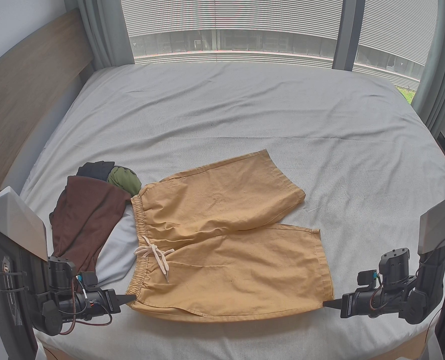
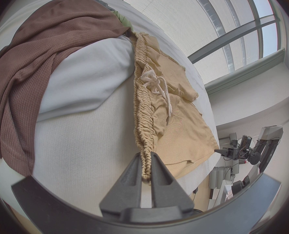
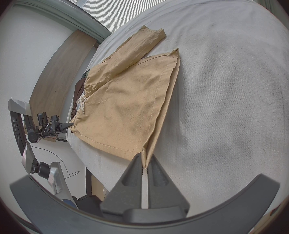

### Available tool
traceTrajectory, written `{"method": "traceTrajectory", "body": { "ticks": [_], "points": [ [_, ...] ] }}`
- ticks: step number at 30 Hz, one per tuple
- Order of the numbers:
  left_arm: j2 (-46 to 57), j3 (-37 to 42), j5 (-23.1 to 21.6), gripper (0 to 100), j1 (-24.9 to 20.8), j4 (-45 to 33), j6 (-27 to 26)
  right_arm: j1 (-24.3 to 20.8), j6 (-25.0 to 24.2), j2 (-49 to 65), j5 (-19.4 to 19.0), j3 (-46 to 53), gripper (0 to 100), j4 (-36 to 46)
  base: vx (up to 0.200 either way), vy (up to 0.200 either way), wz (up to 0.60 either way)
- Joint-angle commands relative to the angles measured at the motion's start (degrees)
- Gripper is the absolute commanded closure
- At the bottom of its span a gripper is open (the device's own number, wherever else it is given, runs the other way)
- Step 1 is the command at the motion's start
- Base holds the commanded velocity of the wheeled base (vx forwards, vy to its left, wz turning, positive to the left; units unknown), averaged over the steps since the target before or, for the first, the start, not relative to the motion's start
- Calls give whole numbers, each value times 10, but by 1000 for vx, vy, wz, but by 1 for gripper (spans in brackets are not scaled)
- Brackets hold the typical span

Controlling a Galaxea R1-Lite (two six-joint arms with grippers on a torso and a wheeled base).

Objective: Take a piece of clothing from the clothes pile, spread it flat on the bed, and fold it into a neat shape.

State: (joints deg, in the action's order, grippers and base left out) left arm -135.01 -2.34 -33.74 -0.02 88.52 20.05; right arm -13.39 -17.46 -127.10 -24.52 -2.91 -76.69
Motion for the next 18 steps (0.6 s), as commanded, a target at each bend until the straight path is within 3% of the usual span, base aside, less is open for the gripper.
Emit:
{"method": "traceTrajectory", "body": {
  "ticks": [1,9,18],
  "points": [
    [-1,8,1,100,-2,0,0,1,1,1,0,8,100,-1,0,0,0],
    [0,15,0,100,-4,0,0,1,1,-2,-2,15,100,-27,0,0,0],
    [41,-51,-1,100,-4,1,15,3,-6,-1,-3,4,100,-118,0,0,0]
  ]
}}
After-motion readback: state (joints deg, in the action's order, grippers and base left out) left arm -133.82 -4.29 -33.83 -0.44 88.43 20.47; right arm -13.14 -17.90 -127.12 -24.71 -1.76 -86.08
